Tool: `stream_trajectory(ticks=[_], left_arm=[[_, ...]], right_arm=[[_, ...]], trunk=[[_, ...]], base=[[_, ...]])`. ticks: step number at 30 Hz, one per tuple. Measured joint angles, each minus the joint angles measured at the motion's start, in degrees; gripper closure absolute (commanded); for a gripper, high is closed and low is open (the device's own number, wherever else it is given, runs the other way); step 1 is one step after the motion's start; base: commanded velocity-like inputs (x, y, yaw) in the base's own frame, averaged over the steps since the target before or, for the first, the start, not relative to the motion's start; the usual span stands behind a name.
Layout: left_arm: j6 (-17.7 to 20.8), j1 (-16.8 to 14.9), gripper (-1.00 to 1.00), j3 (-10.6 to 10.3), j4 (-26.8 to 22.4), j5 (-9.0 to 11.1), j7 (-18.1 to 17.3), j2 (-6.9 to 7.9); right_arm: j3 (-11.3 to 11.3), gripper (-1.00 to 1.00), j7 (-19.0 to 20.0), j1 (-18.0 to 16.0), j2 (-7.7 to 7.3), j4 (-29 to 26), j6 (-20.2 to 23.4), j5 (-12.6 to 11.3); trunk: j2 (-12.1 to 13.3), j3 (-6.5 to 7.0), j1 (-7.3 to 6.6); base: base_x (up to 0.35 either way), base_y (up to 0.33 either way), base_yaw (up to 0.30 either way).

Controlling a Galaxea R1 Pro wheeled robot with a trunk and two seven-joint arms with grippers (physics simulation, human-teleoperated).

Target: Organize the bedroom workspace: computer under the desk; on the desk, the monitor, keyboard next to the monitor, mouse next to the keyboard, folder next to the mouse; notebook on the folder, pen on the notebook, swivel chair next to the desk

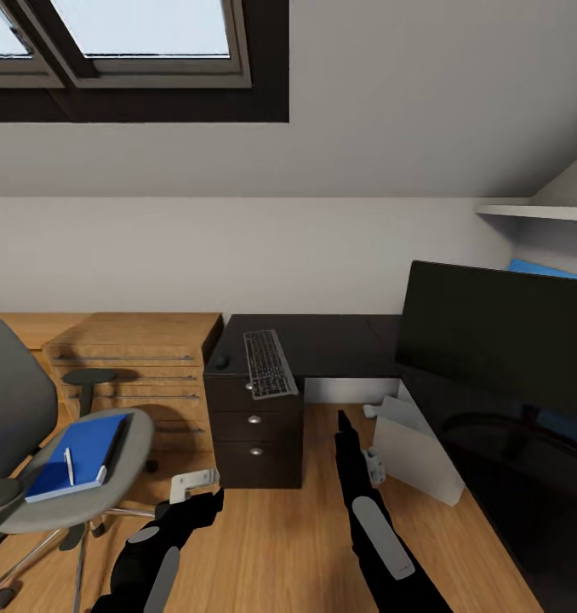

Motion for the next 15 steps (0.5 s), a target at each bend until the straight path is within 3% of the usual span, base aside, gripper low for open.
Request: stream_trajectory(ticks=[4,15], left_arm=[[0.1,0.0,-1.0,0.0,0.1,0.0,0.0,-0.02],[0.1,0.0,-1.0,-0.1,0.2,0.0,0.0,-0.02]], right_arm=[[0.1,-1.0,-1.9,0.1,0.0,-1.3,0.1,0.0],[0.1,-1.0,-2.4,0.2,-0.29,-2.6,0.3,0.3]], trunk=[[0.0,0.0,0.02],[0.0,0.0,0.03]], base=[[-0.248,-0.008,0.0],[-0.321,-0.038,0.0]])
